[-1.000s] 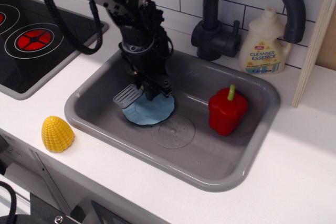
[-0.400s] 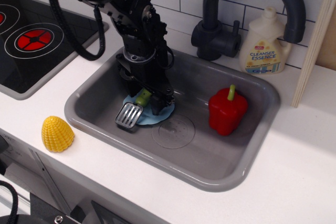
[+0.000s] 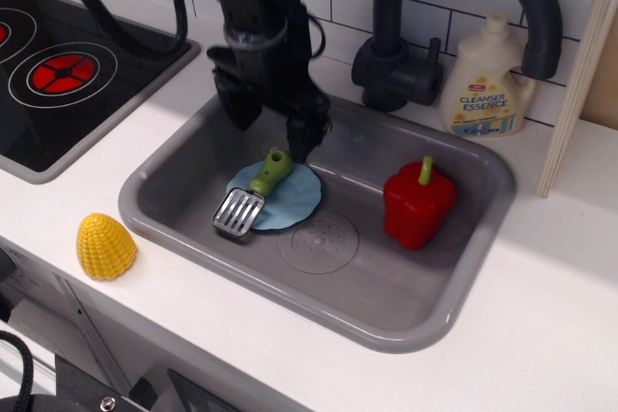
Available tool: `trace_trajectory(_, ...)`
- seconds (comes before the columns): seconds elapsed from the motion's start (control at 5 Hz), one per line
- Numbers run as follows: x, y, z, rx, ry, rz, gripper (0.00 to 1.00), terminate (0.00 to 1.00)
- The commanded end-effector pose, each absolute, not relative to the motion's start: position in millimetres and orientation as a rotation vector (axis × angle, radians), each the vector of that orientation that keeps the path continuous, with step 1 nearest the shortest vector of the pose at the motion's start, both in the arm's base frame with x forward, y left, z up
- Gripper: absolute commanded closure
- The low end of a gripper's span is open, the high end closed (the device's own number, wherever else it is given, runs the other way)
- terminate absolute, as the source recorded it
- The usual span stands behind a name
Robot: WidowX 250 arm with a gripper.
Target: Put spatula on plate sink
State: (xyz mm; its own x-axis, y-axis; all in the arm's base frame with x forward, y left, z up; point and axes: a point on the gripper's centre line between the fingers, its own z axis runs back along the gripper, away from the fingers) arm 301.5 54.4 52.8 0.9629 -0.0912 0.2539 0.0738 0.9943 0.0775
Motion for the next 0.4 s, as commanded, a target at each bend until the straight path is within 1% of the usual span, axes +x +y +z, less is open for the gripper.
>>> trace_trajectory(0.0,307.5,60.9,70.5,0.082,-0.314,-0.078,0.0,0.0)
trace_trajectory(0.2,307.5,60.9,70.5,0.082,-0.314,-0.078,0.0,1.0)
